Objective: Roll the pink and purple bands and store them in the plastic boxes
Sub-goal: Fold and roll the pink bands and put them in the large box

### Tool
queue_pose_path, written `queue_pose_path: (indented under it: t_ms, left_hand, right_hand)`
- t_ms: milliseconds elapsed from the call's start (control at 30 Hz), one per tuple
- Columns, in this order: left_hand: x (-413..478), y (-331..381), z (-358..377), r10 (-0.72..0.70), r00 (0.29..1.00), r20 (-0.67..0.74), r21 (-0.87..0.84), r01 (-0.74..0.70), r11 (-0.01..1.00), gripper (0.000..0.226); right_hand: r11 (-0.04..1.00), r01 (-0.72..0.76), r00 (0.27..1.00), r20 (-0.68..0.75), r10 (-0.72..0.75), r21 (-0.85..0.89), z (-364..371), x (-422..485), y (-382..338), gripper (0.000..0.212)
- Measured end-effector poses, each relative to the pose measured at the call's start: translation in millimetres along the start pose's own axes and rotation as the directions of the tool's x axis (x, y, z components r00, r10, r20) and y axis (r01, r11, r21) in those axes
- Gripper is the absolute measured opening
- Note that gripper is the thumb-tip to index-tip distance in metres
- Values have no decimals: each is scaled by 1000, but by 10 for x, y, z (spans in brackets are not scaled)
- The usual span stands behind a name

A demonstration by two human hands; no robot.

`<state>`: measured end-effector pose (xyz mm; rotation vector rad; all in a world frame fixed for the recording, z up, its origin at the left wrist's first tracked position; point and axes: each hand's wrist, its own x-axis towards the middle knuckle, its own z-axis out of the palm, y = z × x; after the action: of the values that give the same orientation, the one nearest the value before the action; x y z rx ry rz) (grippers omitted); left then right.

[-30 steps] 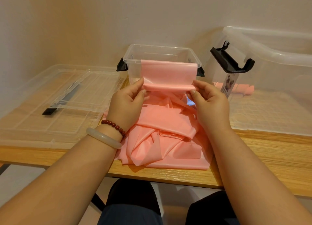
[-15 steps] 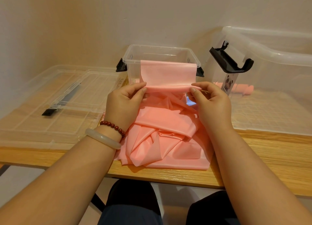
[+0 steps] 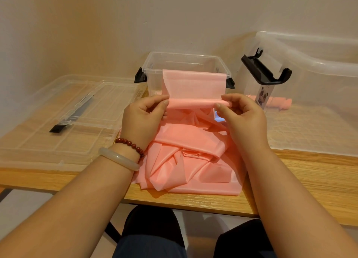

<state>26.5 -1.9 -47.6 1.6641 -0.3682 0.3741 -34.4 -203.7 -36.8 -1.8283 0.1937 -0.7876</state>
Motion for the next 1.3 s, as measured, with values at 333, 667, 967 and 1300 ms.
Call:
queue_pose_path:
  t_ms: [333,667,967,1300]
  left_hand:
    - [28,-26,4,133,991,7,140,-133,981,14]
    - [11,4,-1,24,999,31,56,-25,998,15]
    - [4,38,10,-45,998,51,-21,47,999,19]
    - [-4,36,11,-63,996,62,1,63,998,14]
  right_hand:
    - [995,78,997,-16,-79,-68,9,25,29,17]
    - [994,74,997,13,-73,-76,-2,45,-15,15]
    - [994,77,996,45,-74,-78,-11,31,1,19]
    - [985,105,994,-10,-108,-136,-18,37,30,9]
